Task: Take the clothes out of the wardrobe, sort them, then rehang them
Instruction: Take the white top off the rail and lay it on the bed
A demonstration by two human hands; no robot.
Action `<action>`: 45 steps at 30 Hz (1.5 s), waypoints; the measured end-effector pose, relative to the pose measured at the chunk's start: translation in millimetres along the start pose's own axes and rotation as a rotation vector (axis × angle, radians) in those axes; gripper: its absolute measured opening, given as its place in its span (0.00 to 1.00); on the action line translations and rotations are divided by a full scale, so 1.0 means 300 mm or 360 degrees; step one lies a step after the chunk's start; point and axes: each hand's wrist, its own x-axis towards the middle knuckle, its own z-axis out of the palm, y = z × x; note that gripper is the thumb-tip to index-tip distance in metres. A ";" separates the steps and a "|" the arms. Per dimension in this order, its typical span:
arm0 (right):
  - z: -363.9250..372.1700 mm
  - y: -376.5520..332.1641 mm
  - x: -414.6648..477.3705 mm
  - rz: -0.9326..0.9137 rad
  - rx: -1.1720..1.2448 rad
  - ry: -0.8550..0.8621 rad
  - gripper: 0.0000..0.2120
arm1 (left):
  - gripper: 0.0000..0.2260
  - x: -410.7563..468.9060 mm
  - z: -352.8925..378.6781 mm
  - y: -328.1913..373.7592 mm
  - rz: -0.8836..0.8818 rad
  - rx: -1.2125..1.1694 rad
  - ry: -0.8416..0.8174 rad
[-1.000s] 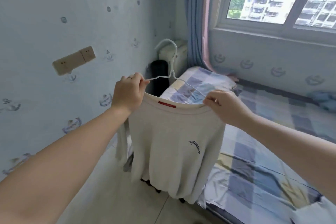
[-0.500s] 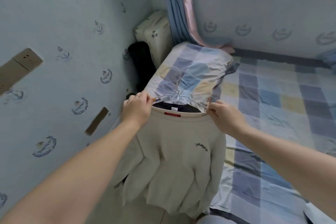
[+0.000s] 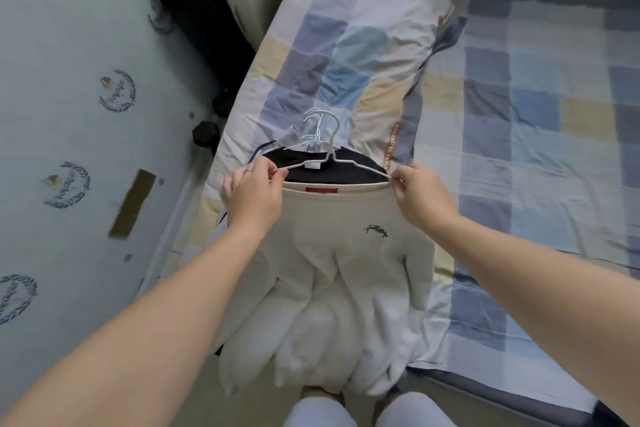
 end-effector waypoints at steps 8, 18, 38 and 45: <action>0.346 0.126 0.301 0.0229 0.0022 0.0051 0.09 | 0.10 0.298 0.367 -0.200 0.0129 -0.0020 -0.0176; 0.682 0.255 0.617 0.0397 0.0039 0.0011 0.17 | 0.13 0.590 0.741 -0.377 -0.0009 -0.0064 -0.0372; 0.394 0.046 0.119 0.0082 -0.0327 -0.0459 0.31 | 0.31 0.050 0.382 -0.260 -0.0069 0.0217 -0.0672; 0.170 -0.014 -0.089 -0.0248 -0.0451 -0.0576 0.32 | 0.32 -0.211 0.160 -0.138 -0.0105 0.0235 -0.0608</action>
